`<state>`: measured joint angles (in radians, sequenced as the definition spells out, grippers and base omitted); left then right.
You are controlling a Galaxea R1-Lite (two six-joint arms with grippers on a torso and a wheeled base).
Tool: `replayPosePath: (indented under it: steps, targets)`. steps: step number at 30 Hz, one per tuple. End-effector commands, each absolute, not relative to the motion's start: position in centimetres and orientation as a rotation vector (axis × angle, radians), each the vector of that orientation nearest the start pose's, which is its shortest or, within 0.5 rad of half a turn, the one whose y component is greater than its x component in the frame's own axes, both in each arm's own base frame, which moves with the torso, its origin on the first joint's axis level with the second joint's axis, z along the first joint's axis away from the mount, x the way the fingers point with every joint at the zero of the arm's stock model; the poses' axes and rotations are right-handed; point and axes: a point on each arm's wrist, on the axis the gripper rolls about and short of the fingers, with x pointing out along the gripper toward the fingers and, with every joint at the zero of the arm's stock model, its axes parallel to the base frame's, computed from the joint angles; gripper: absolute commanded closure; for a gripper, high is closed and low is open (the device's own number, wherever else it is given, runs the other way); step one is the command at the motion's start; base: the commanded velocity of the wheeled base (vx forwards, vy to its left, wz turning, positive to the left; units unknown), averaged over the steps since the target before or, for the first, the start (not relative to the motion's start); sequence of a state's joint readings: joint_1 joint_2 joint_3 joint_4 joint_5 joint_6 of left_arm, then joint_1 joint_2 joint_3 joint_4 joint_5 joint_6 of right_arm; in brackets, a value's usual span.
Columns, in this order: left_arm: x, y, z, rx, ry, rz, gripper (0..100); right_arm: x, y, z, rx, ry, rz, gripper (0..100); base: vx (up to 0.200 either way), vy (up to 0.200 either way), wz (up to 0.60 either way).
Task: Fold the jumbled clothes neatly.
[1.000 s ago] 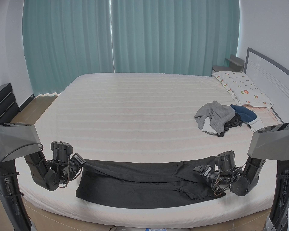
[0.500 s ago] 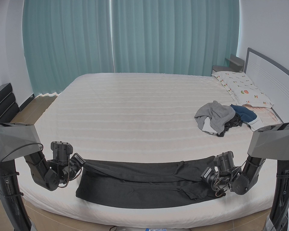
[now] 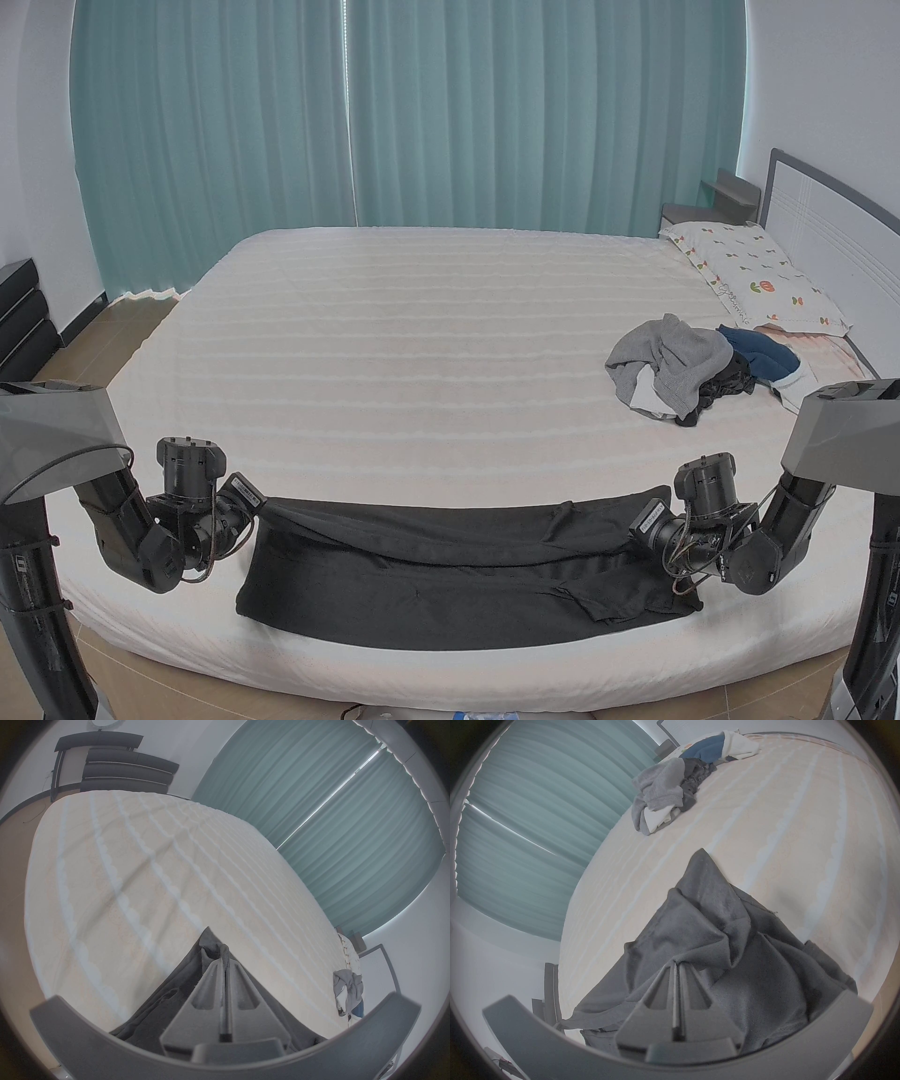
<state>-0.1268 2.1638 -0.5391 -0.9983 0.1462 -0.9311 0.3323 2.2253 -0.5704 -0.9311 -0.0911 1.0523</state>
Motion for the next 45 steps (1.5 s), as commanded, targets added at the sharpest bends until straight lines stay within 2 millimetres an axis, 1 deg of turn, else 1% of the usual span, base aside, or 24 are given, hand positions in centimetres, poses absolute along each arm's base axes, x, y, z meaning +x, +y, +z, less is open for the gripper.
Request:
replayPosePath:
  steps: [1,4,5,7,8,9,10,11,13,15,16,18,22,25,26,27,29,30,31,36,41,45]
  targets:
    - [32.1,-3.5,1.5,-0.828,0.517,0.293,100,31.3,10.2,0.1,0.873,0.698,-0.139,100,0.000,0.000,0.00]
    - [32.9,-3.3,1.8,-0.839,0.481,0.283,100,33.0,9.6,1.0,0.908,0.628,-0.136,100,0.000,0.000,0.00]
    - [33.2,-3.2,2.1,-0.846,0.464,0.285,100,33.8,9.4,1.6,0.927,0.587,-0.126,100,0.000,0.000,0.00]
    - [33.5,-3.2,2.5,-0.884,0.439,0.286,100,34.4,9.0,2.3,0.960,0.518,-0.115,100,0.000,0.000,0.00]
    - [33.5,-3.2,2.5,-0.884,0.439,0.286,100,34.4,9.0,2.3,0.960,0.518,-0.115,100,0.000,0.000,0.00]
    - [33.8,-3.2,2.9,-0.927,0.410,0.282,100,34.8,8.7,3.2,1.012,0.418,-0.091,100,0.000,0.000,0.00]
    - [33.8,-3.3,2.9,-0.938,0.402,0.278,100,34.8,8.7,3.5,1.025,0.379,-0.077,100,0.000,0.000,0.00]
    - [33.9,-3.2,2.7,-0.940,0.396,0.277,100,34.7,8.7,3.5,1.030,0.347,-0.062,100,0.000,0.000,0.00]
    - [33.9,-3.1,2.7,-0.944,0.376,0.267,100,33.7,8.5,3.0,1.018,0.350,-0.054,100,0.000,0.000,0.00]
    - [33.8,-2.9,2.5,-0.947,0.366,0.267,100,32.8,8.5,2.1,0.988,0.379,-0.050,100,0.000,0.000,0.00]
    - [33.6,-2.8,2.3,-0.943,0.366,0.269,100,32.1,8.4,1.4,0.952,0.409,-0.058,100,0.000,0.000,0.00]
    - [33.2,-2.6,2.0,-0.927,0.382,0.274,100,31.2,8.2,0.6,0.894,0.442,-0.064,100,0.000,0.000,0.00]
    - [31.8,-2.3,0.5,-0.827,0.466,0.281,100,29.3,8.0,-0.6,0.798,0.526,-0.075,100,0.000,0.000,0.00]
    - [31.3,-2.2,-0.5,-0.759,0.509,0.279,100,28.5,8.2,-1.3,0.734,0.569,-0.067,100,0.000,0.000,0.00]
    - [31.2,-2.2,-0.6,-0.749,0.517,0.280,100,28.4,8.2,-1.5,0.727,0.577,-0.068,100,0.000,0.000,0.00]
    - [31.0,-2.2,-1.3,-0.709,0.545,0.282,100,28.1,8.4,-1.9,0.709,0.598,-0.065,100,0.000,0.000,0.00]
    - [30.9,-2.2,-1.6,-0.694,0.555,0.281,100,28.1,8.5,-2.1,0.704,0.607,-0.065,100,0.000,0.000,0.00]
    - [30.7,-2.2,-2.2,-0.665,0.576,0.281,100,27.9,8.6,-2.7,0.688,0.625,-0.066,100,0.000,0.000,0.00]
    - [30.6,-2.2,-2.4,-0.659,0.584,0.282,100,27.9,8.6,-2.8,0.682,0.629,-0.067,100,0.000,0.000,0.00]
    - [30.1,-2.3,-2.8,-0.630,0.612,0.278,100,27.7,8.5,-3.5,0.656,0.654,-0.072,100,0.000,0.000,0.00]
    - [29.9,-2.3,-3.4,-0.616,0.635,0.280,100,27.7,8.5,-3.6,0.648,0.657,-0.071,100,0.000,0.000,0.00]
    - [29.8,-2.4,-3.4,-0.615,0.637,0.279,100,27.5,8.5,-3.6,0.644,0.664,-0.072,100,0.000,0.000,0.00]
